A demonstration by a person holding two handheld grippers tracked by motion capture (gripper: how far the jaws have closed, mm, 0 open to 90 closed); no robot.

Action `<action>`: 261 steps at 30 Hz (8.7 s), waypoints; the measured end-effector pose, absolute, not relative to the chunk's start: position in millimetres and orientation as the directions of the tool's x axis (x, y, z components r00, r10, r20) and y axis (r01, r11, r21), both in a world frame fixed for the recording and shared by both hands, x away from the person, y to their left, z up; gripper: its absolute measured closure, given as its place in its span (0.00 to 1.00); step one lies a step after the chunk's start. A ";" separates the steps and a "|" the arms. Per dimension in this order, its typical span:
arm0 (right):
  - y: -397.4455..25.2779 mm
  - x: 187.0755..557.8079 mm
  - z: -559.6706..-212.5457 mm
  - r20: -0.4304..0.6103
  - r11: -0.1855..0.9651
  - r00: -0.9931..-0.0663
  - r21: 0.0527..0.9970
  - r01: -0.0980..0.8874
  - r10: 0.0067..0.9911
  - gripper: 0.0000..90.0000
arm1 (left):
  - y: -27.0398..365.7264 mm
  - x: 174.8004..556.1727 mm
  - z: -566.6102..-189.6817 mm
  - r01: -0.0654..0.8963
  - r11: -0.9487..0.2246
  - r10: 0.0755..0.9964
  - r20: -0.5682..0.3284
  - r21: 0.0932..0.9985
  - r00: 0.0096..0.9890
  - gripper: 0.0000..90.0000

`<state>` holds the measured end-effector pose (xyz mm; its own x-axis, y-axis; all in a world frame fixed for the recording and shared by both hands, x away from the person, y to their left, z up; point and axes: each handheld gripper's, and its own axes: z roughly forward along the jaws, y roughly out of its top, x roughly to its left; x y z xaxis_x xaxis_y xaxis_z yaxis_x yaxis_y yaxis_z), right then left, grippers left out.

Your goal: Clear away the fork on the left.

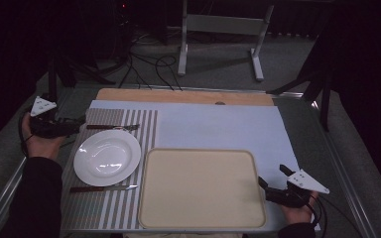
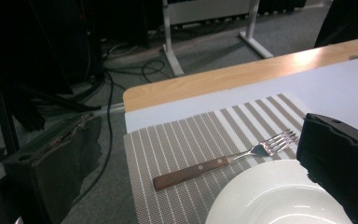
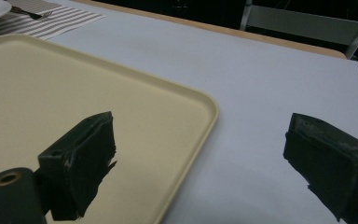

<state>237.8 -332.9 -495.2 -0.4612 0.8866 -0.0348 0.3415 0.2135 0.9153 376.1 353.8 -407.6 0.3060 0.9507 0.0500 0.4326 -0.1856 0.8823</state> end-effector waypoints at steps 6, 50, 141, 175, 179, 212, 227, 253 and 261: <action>-333.2 237.7 -495.0 -0.036 0.213 -0.461 0.916 0.340 0.887 0.10 | 355.9 387.9 -409.0 0.464 -0.179 0.952 0.034 0.868 0.304 0.00; -335.3 234.9 -496.6 -0.032 0.218 -0.463 0.909 0.355 0.886 0.10 | 337.9 457.6 -476.0 0.663 -0.267 0.939 0.034 0.699 0.342 0.00; -334.5 235.0 -499.3 -0.015 0.226 -0.479 0.894 0.386 0.878 0.15 | 322.6 449.4 -447.9 0.731 -0.270 0.930 -0.027 0.627 0.367 0.85; -334.2 235.2 -498.8 -0.014 0.226 -0.484 0.895 0.384 0.875 0.15 | 284.7 408.2 -421.9 0.634 -0.220 0.936 -0.024 0.742 0.352 0.85; -334.2 234.9 -498.8 -0.012 0.224 -0.483 0.896 0.384 0.876 0.15 | 278.8 403.1 -421.5 0.628 -0.209 0.938 -0.027 0.750 0.345 0.85; -335.3 234.4 -498.0 -0.012 0.222 -0.486 0.899 0.378 0.874 0.15 | 227.7 361.7 -420.5 0.555 -0.204 0.944 0.012 0.807 0.331 0.85; -335.1 234.5 -497.9 -0.011 0.222 -0.488 0.900 0.376 0.873 0.15 | 216.0 339.3 -425.7 0.516 -0.167 0.948 -0.008 0.840 0.318 0.85; -335.0 234.6 -498.1 -0.012 0.225 -0.490 0.898 0.379 0.872 0.15 | 190.4 297.9 -443.3 0.494 -0.133 0.951 -0.031 0.859 0.308 0.85; -334.7 234.7 -498.3 -0.009 0.223 -0.490 0.897 0.380 0.872 0.15 | 186.1 287.6 -445.6 0.484 -0.111 0.952 -0.046 0.868 0.301 0.85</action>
